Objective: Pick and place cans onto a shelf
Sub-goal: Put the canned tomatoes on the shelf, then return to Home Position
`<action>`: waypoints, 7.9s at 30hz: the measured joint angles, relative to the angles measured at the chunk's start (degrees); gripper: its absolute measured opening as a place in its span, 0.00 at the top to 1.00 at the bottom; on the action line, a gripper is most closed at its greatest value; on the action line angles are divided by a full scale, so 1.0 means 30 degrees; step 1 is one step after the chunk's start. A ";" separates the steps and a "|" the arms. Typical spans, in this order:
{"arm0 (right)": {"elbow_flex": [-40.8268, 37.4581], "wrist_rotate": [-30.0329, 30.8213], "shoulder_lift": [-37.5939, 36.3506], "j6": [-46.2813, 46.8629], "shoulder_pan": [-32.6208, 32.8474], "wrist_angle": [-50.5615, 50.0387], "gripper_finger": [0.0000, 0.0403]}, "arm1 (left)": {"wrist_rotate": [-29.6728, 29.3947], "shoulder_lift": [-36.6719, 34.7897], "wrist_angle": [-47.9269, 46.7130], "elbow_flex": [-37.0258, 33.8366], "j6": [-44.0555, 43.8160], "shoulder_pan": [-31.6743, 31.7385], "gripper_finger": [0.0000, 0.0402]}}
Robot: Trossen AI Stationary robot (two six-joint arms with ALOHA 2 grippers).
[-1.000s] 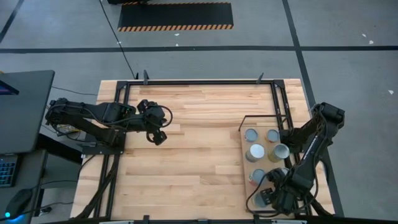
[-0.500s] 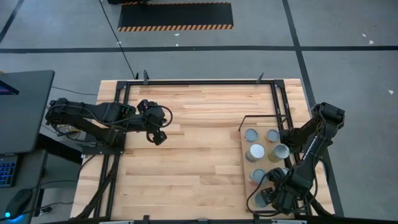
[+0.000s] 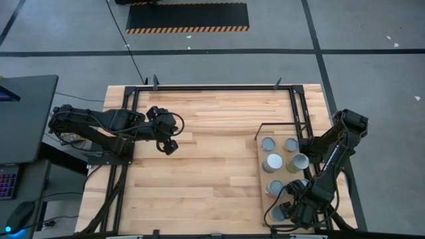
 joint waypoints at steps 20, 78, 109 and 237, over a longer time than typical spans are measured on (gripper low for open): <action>0.0809 0.1026 0.0000 -0.0096 -0.0609 -0.0574 0.14 | 0.0000 0.0000 0.0000 0.0000 0.0015 0.0002 0.97; 0.4226 1.0375 -0.5581 -3.6976 -1.0057 0.8325 0.17 | 0.5306 0.0068 0.8361 0.0000 0.4495 0.0553 0.97; -0.4418 0.1188 -1.5117 -4.4385 -2.2409 2.0734 0.93 | 1.1038 -0.3814 2.4051 -1.0666 0.7489 0.6909 0.97; -2.0750 0.6024 -2.9558 -4.6774 -1.7901 2.2402 0.93 | 1.0979 -2.3074 2.0006 -2.4378 0.8837 0.5871 0.97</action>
